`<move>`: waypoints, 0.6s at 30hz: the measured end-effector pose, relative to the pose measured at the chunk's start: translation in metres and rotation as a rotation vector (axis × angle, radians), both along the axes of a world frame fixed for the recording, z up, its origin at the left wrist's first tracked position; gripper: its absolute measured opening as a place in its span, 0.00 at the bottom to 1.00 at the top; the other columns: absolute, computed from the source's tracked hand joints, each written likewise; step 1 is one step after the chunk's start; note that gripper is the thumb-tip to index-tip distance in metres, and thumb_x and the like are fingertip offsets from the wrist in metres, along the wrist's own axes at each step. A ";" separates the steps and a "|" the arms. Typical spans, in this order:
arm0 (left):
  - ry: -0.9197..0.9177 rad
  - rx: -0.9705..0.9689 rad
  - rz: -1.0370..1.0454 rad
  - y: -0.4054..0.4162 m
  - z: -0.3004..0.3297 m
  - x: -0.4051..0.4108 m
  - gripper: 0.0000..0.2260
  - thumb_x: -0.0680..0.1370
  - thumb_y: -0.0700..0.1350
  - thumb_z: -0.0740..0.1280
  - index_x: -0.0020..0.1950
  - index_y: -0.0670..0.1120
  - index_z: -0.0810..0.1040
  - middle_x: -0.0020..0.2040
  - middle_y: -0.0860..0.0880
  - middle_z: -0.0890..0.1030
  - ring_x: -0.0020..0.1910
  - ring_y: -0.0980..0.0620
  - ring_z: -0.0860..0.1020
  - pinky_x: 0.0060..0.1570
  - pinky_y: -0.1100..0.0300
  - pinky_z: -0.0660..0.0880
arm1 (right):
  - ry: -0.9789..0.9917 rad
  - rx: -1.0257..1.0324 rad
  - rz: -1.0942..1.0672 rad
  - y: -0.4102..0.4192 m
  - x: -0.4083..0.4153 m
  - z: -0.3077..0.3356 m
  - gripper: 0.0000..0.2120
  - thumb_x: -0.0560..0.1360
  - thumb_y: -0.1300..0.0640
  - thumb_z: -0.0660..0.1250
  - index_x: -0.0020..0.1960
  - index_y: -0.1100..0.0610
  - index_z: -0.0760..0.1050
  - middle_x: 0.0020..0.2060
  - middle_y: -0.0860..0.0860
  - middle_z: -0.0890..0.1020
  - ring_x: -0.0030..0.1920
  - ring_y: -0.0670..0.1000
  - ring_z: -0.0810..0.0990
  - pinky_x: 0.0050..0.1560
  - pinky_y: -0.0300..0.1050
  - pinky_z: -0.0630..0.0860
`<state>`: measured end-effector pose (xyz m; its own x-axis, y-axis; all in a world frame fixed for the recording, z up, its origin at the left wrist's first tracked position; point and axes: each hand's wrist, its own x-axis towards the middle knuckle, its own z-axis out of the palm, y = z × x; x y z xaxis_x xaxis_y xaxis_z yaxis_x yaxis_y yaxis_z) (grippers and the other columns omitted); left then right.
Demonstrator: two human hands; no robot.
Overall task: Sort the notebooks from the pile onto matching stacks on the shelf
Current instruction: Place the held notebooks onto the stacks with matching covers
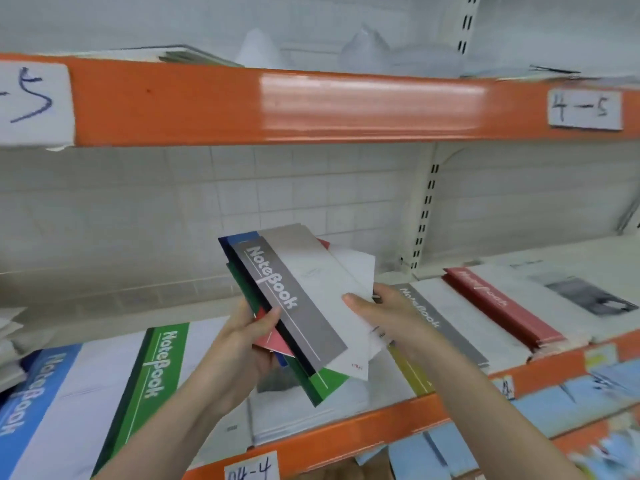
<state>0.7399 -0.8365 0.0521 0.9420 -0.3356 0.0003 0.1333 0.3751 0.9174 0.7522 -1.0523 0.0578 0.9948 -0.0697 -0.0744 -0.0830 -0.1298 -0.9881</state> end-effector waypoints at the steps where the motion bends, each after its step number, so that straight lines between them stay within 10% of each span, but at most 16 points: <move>1: 0.009 -0.008 0.004 -0.011 -0.001 -0.001 0.20 0.77 0.41 0.62 0.68 0.50 0.70 0.60 0.45 0.81 0.55 0.45 0.81 0.42 0.54 0.81 | -0.003 -0.042 -0.036 -0.011 0.001 -0.001 0.09 0.75 0.55 0.69 0.53 0.57 0.79 0.44 0.52 0.85 0.40 0.48 0.83 0.33 0.39 0.76; 10: 0.103 -0.066 0.177 -0.086 -0.012 0.012 0.16 0.79 0.38 0.62 0.65 0.50 0.73 0.58 0.46 0.82 0.49 0.49 0.82 0.35 0.57 0.80 | -0.142 -0.317 -0.372 -0.121 0.000 -0.013 0.04 0.75 0.63 0.64 0.44 0.59 0.77 0.40 0.54 0.81 0.39 0.52 0.79 0.35 0.41 0.71; 18: -0.002 -0.125 0.378 -0.094 -0.009 0.020 0.16 0.80 0.38 0.58 0.68 0.46 0.70 0.59 0.46 0.79 0.53 0.48 0.80 0.40 0.56 0.82 | -0.062 -0.860 -0.458 -0.193 -0.019 -0.039 0.12 0.76 0.64 0.62 0.59 0.65 0.74 0.48 0.59 0.78 0.42 0.55 0.70 0.41 0.44 0.66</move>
